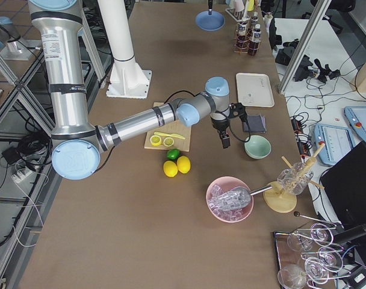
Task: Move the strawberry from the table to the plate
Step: 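Push the blue plate with the left gripper toward the table centre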
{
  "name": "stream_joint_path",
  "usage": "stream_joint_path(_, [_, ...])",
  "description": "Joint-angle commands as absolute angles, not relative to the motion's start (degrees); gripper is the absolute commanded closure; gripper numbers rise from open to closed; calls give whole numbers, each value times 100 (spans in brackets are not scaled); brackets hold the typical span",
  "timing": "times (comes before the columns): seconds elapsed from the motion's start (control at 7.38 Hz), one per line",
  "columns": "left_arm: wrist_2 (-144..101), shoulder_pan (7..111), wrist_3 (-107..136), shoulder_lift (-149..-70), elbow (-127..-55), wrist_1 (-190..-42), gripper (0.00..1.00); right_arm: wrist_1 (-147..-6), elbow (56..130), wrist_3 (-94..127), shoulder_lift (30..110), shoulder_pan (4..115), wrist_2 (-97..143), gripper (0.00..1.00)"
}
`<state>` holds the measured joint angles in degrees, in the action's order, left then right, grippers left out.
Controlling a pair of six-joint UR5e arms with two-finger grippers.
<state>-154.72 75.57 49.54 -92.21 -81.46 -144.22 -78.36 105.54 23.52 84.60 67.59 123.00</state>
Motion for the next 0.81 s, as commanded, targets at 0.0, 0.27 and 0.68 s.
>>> stream_joint_path(0.0, [-14797, 6527, 7102, -9569, -8603, -15335, 100, -7892, 10529, 2355, 8429, 6759, 12313, 1])
stream_joint_path(0.27, [-13184, 4966, 8300, -10480, -8614, -15320, 100, -7884, 10494, 2399, 8429, 6759, 12313, 1])
stream_joint_path(0.68, [-11342, 3431, 8938, -12063, -7563, -15240, 100, -7875, 10494, 2443, 8429, 6759, 12314, 1])
